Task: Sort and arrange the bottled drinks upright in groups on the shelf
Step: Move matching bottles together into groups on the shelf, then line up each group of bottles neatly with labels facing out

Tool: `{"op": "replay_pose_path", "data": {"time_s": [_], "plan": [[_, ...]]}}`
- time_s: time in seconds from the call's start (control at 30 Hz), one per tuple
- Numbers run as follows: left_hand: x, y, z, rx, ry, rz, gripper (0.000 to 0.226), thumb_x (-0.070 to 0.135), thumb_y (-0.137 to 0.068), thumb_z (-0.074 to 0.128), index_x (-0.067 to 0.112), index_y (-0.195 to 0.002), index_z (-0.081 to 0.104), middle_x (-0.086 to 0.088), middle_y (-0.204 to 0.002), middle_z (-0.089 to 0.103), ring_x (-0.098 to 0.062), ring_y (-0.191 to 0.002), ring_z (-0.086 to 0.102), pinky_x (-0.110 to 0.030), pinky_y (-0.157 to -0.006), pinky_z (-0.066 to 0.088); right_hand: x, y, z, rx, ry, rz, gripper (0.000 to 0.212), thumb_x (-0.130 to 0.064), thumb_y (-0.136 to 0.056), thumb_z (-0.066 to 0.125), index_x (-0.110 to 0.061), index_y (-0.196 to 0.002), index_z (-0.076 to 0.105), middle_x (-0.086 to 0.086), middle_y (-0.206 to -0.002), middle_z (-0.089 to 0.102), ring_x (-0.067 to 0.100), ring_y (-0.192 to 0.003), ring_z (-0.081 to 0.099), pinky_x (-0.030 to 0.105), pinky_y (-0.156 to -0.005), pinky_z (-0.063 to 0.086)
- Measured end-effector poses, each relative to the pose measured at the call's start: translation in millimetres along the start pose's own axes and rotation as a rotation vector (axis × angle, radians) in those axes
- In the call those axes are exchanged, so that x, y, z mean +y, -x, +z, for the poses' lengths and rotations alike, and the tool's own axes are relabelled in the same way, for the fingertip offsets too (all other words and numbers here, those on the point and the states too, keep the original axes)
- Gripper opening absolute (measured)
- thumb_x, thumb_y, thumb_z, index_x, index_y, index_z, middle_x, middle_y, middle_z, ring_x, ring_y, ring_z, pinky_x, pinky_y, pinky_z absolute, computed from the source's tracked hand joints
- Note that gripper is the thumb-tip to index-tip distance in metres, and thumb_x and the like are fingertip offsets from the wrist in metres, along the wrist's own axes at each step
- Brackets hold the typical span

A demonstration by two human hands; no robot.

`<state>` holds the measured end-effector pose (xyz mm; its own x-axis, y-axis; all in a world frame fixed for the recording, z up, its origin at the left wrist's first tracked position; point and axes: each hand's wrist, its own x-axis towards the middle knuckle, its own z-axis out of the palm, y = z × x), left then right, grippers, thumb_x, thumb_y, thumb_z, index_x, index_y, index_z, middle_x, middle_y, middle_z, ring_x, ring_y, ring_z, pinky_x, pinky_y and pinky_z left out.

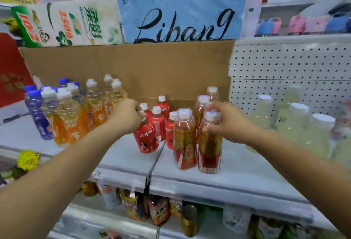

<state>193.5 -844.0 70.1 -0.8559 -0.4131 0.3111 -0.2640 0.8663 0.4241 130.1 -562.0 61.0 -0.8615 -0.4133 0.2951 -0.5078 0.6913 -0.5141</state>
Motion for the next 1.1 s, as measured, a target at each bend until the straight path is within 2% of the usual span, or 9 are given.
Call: {"op": "replay_pose_path", "data": {"time_s": [0.1, 0.23, 0.33, 0.47, 0.63, 0.73, 0.93, 1.03, 1.1], "plan": [[-12.7, -17.9, 23.1, -0.084, -0.027, 0.064, 0.019, 0.017, -0.095, 0.062, 0.013, -0.078, 0.066, -0.012, -0.088, 0.069, -0.023, -0.073, 0.059, -0.029, -0.058, 0.04, 0.2, 5.6, 8.2, 0.05, 0.123, -0.07, 0.061, -0.032, -0.083, 0.081, -0.024, -0.138, 0.057, 0.004, -0.134, 0.051, 0.02, -0.116, 0.05, 0.023, -0.088, 0.034], [-21.9, -30.4, 36.7, -0.106, 0.012, 0.145, 0.02, 0.019, -0.095, 0.066, 0.011, -0.111, 0.075, -0.011, -0.108, 0.07, -0.024, -0.089, 0.059, -0.03, -0.072, 0.043, 3.3, 13.6, 14.6, 0.089, 0.166, -0.056, 0.063, -0.038, -0.089, 0.074, -0.029, -0.146, 0.05, 0.0, -0.143, 0.043, 0.022, -0.122, 0.05, 0.039, -0.103, 0.044], [-29.6, -31.1, 36.4, -0.079, 0.151, 0.122, 0.023, 0.025, -0.09, 0.075, 0.013, -0.109, 0.078, -0.007, -0.101, 0.071, -0.023, -0.091, 0.062, -0.03, -0.074, 0.043, 6.3, 19.6, 20.5, 0.147, 0.181, -0.084, 0.059, -0.04, -0.09, 0.072, -0.028, -0.145, 0.053, -0.001, -0.142, 0.046, 0.022, -0.114, 0.055, 0.043, -0.098, 0.049], [-33.5, -18.1, 33.0, -0.146, 0.318, 0.044, 0.036, 0.032, -0.088, 0.076, 0.014, -0.119, 0.074, -0.007, -0.12, 0.071, -0.021, -0.106, 0.063, -0.034, -0.086, 0.047, 8.5, 26.4, 21.7, 0.177, 0.212, -0.108, 0.058, -0.041, -0.091, 0.07, -0.023, -0.144, 0.053, 0.0, -0.143, 0.05, 0.022, -0.118, 0.056, 0.042, -0.1, 0.048], [2.2, 26.7, 23.3, 0.259, 0.338, 0.273, 0.031, 0.031, -0.093, 0.069, 0.011, -0.116, 0.073, -0.002, -0.105, 0.071, -0.022, -0.101, 0.065, -0.032, -0.085, 0.045, 14.3, 49.2, 5.2, 0.197, 0.16, -0.134, 0.055, -0.042, -0.092, 0.07, -0.017, -0.139, 0.058, 0.004, -0.138, 0.059, 0.022, -0.117, 0.058, 0.04, -0.1, 0.05], [42.1, 59.1, 22.2, 0.373, 0.253, 0.545, 0.031, 0.03, -0.092, 0.07, 0.011, -0.117, 0.071, -0.006, -0.116, 0.07, -0.026, -0.111, 0.061, -0.037, -0.094, 0.046, 31.4, 71.3, -18.0, 0.235, 0.17, -0.139, 0.048, -0.038, -0.092, 0.071, -0.017, -0.134, 0.062, 0.002, -0.133, 0.063, 0.017, -0.119, 0.057, 0.035, -0.103, 0.048], [143.0, 100.2, 58.5, 0.174, 0.321, 0.765, 0.041, 0.039, -0.09, 0.067, 0.012, -0.12, 0.07, -0.001, -0.124, 0.067, -0.018, -0.123, 0.054, -0.025, -0.104, 0.037, 82.8, 121.8, -85.0, 0.467, 0.214, -0.086, 0.028, -0.029, -0.089, 0.076, -0.017, -0.115, 0.072, 0.0, -0.124, 0.068, 0.019, -0.122, 0.057, 0.03, -0.106, 0.04], [201.2, 114.9, 90.0, 0.044, 0.419, 0.732, 0.053, 0.047, -0.091, 0.065, 0.018, -0.134, 0.061, 0.001, -0.135, 0.061, -0.013, -0.128, 0.049, -0.018, -0.106, 0.03, 116.1, 147.3, -117.7, 0.632, 0.168, -0.037, 0.025, -0.027, -0.089, 0.076, -0.019, -0.112, 0.072, -0.004, -0.12, 0.068, 0.013, -0.117, 0.058, 0.031, -0.102, 0.046], [238.3, 127.4, 117.1, -0.065, 0.497, 0.654, 0.07, 0.053, -0.089, 0.066, 0.021, -0.147, 0.045, 0.001, -0.147, 0.049, -0.015, -0.135, 0.044, -0.027, -0.111, 0.032, 140.4, 160.1, -134.8, 0.75, 0.102, 0.018, 0.028, -0.028, -0.09, 0.075, -0.019, -0.116, 0.07, -0.007, -0.117, 0.066, 0.01, -0.114, 0.059, 0.034, -0.1, 0.05]]}}
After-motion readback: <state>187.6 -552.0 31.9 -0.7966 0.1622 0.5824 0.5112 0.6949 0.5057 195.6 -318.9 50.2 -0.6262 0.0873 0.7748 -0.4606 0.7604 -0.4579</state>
